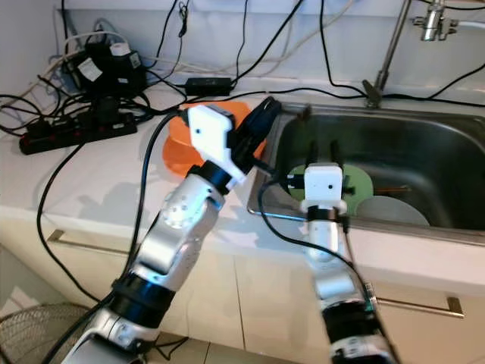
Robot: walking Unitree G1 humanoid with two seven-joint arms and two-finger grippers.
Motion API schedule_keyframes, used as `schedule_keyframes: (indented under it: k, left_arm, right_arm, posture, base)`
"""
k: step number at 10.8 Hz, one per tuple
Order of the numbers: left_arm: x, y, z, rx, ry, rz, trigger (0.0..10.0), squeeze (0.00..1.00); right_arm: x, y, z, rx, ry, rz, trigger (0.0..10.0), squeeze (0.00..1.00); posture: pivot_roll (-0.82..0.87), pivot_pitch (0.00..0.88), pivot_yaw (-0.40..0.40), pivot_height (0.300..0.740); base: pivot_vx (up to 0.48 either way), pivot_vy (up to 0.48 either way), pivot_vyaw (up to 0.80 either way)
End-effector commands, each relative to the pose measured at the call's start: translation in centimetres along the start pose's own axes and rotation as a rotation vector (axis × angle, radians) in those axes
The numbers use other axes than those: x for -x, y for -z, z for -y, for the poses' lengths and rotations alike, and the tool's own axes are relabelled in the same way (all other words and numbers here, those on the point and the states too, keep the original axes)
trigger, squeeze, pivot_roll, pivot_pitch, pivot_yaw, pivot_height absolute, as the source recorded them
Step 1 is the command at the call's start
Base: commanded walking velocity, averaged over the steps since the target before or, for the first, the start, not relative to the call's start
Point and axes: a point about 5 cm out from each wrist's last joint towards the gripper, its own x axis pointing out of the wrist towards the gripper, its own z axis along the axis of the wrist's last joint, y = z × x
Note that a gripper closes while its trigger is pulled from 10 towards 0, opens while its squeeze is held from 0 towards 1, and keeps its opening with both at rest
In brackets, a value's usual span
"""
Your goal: Kitchen organization
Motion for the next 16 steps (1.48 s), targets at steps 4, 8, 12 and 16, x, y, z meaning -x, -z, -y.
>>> schedule_keyframes:
  k: [4,8,12,16]
  left_arm:
    - [0.5,-0.4,0.1,0.087,0.077,-0.026,10.0,0.0]
    - [0.6,0.0,0.7,0.103,0.131,-0.06,10.0,0.0]
    - [0.7,0.4,1.0,0.107,0.153,-0.089,10.0,0.0]
    - [0.7,0.8,0.6,0.072,0.138,-0.114,10.0,0.0]
  right_arm:
    - [-0.4,0.0,0.3,0.101,-0.03,0.023,10.0,0.0]
    - [-1.5,-1.7,-0.1,0.123,-0.058,0.102,10.0,0.0]
    - [-1.3,-3.0,-1.8,0.126,-0.126,0.163,10.0,0.0]
    - [-1.6,-3.1,-1.6,0.135,-0.121,0.157,10.0,0.0]
  posture:
    - [0.01,0.0,0.095,0.74]
    - [0.0,0.0,0.101,0.74]
    - [0.01,0.0,0.1,0.74]
    - [0.01,0.0,0.098,0.74]
  base:
    - [0.0,0.0,0.0]
    - [0.0,0.0,0.0]
    - [0.0,0.0,0.0]
    - [0.0,0.0,0.0]
